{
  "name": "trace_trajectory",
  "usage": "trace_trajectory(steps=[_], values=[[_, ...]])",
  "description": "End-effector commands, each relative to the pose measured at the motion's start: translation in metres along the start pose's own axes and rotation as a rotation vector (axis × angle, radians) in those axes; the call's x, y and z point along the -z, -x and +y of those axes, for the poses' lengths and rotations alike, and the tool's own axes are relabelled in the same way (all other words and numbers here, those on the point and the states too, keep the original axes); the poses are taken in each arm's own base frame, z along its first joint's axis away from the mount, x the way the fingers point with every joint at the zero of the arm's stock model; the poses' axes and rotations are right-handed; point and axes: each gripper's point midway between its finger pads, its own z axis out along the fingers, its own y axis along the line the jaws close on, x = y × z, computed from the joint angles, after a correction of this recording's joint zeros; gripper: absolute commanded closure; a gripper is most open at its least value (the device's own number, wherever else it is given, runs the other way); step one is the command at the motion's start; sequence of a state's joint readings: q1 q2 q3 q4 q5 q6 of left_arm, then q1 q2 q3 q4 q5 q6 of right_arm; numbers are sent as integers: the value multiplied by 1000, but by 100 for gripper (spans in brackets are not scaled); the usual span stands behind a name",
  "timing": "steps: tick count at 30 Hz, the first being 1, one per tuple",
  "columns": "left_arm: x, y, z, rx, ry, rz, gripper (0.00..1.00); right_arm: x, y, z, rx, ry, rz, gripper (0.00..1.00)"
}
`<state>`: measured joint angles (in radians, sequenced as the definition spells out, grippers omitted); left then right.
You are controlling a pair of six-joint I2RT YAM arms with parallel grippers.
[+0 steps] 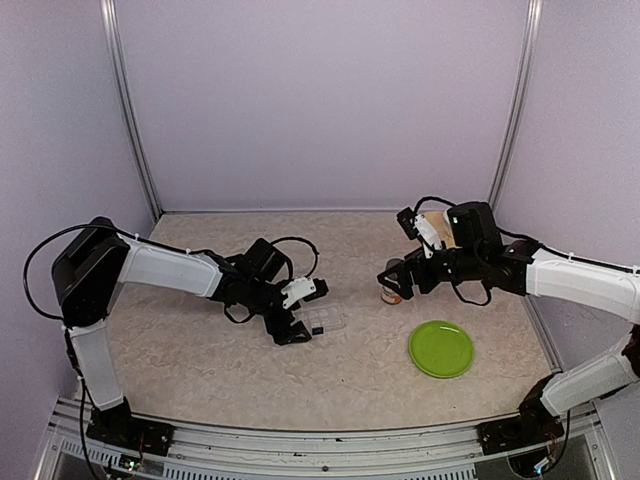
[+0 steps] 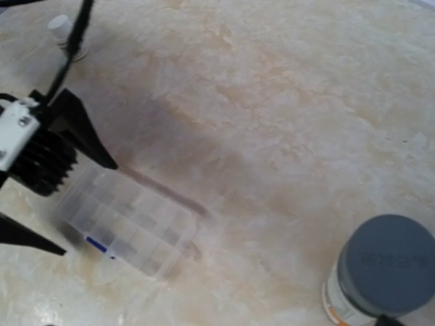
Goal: Sort the pills into containers
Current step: Pick up the pill container from the center of the board.
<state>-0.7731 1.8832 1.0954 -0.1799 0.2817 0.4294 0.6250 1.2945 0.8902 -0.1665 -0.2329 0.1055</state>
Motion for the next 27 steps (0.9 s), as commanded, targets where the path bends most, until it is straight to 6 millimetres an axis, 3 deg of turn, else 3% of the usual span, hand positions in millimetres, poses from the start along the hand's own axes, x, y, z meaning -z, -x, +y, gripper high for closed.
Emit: trace_trajectory(steps=[1, 6, 15, 20, 27], values=[[-14, -19, 0, -3, -11, 90, 8, 4, 6, 12, 4, 35, -30, 0], [-20, -24, 8, -2, 38, 118, 8, 3, 6, 14, 4, 44, -26, 0], [-8, -8, 18, -17, 125, 55, 12, 0, 7, 13, 5, 40, -20, 0], [-8, -4, 26, 1, 166, 41, 25, -2, 8, 13, 5, 41, -19, 0], [-10, -7, 32, 22, 201, 47, 54, -5, 5, 13, -1, 43, -11, 0]])
